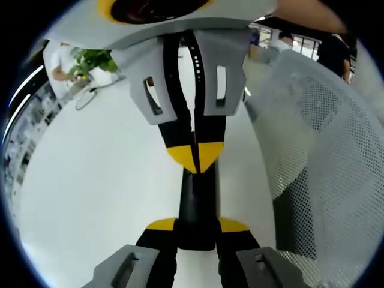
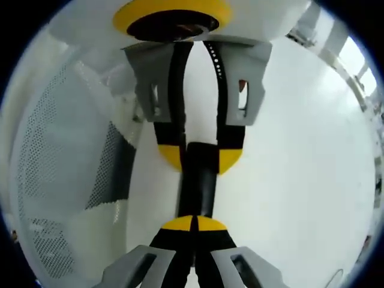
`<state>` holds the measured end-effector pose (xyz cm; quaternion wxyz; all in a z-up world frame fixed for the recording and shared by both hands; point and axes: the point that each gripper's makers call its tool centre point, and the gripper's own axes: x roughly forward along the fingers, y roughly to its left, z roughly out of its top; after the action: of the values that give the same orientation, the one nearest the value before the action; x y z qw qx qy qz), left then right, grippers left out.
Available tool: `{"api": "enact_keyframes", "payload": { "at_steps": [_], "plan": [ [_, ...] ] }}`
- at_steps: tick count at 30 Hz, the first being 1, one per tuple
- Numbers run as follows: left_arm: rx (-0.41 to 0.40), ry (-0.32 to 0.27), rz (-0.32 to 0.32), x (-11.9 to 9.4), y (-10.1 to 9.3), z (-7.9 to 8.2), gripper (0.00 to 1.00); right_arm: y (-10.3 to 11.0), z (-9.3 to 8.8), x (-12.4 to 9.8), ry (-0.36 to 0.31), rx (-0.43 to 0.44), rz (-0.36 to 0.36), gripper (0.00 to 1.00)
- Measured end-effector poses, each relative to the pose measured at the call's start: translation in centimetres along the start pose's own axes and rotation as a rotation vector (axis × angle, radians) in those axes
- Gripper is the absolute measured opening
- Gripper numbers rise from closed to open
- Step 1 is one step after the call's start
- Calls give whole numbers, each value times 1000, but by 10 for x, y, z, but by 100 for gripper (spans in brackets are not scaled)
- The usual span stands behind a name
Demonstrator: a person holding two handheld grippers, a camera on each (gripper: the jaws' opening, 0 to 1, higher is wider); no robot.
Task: Press the specified remote control buttons in sequence, fully releasing each button before pressing the next.
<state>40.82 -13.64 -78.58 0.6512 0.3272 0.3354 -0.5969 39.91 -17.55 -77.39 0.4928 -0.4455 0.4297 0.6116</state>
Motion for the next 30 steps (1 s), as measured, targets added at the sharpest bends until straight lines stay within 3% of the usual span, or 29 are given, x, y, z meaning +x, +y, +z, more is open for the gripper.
{"api": "enact_keyframes", "payload": {
  "at_steps": [17,30],
  "plan": [
    [1,1,3,-1,0,1,23,0,-4,-6,-34,29,-21,0],
    [4,5,5,0,0,1,23,9,0,-15,-39,-1,-40,0]
  ]
}}
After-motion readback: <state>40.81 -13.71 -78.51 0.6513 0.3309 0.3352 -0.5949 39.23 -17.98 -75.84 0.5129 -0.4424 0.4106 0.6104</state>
